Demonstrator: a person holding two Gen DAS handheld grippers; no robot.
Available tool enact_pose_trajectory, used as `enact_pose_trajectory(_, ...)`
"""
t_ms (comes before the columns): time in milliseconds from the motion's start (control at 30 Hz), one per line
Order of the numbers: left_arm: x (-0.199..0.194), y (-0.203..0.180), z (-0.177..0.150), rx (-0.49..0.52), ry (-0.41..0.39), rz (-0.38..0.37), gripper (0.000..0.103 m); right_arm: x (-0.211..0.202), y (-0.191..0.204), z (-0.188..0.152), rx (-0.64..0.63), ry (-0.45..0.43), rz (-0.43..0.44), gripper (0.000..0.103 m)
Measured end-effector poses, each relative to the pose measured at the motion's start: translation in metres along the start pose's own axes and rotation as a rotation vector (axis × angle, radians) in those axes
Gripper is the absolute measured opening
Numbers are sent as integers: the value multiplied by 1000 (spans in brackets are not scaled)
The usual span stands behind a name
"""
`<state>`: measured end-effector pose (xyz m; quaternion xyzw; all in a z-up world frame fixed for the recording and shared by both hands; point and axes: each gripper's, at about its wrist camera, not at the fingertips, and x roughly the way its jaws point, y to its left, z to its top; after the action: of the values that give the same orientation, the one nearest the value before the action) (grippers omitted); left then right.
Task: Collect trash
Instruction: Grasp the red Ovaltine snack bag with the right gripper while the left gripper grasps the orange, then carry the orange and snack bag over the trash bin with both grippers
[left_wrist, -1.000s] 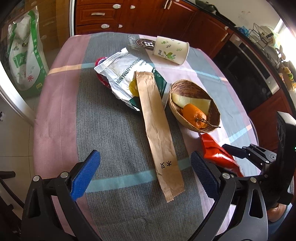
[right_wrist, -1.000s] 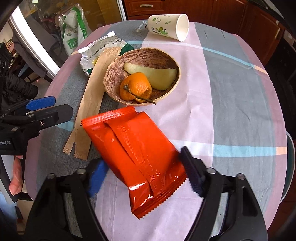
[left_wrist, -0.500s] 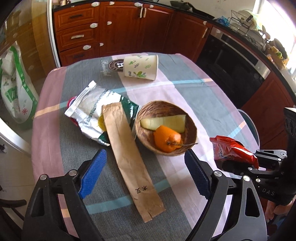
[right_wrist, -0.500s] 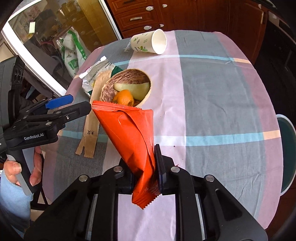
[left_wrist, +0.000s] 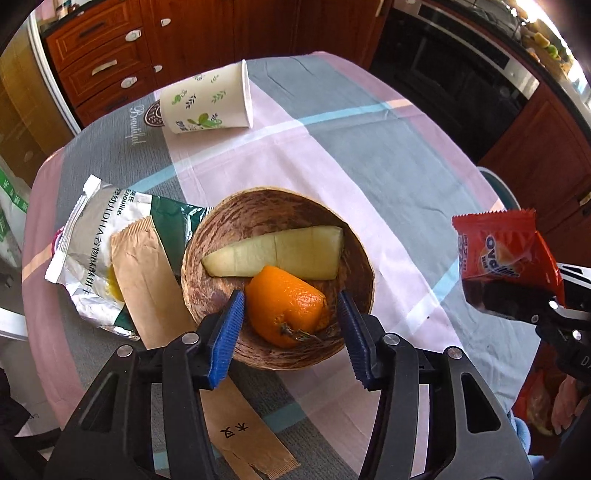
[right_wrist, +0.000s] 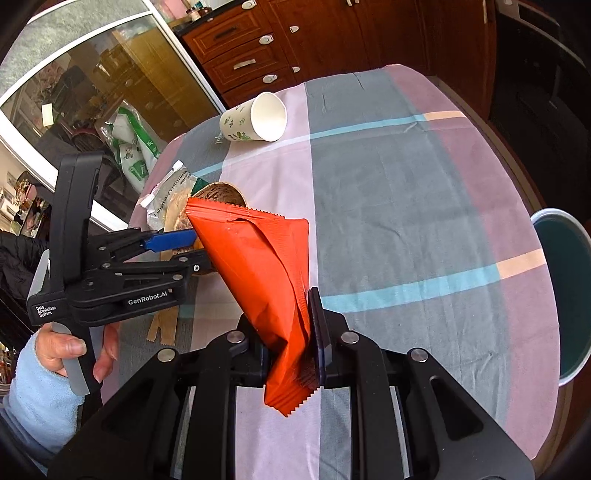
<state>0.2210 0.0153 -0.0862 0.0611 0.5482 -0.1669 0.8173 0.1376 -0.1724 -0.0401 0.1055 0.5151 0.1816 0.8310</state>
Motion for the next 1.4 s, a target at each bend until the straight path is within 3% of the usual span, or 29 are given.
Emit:
enact_pose_trajectory(167, -2, -3, -4, 12, -20, 25, 32, 6, -11, 0, 36, 5, 21, 17)
enact_pose_trajectory(267, -7, -4, -5, 5, -32, 31, 26, 5, -16, 0, 51, -1, 29, 17)
enact_pose_trajectory(733, -66, -29, -4, -22, -144, 16, 24, -36, -31, -6, 98, -81, 70, 17)
enact_pose_trajectory(1033, -84, -106, 16, 62, -189, -69, 24, -84, -67, -12, 154, -181, 61, 17)
enact_pose_trajectory(1400, -39, -245, 46, 248, -133, -194, 24, -147, -185, -38, 323, -280, -57, 17)
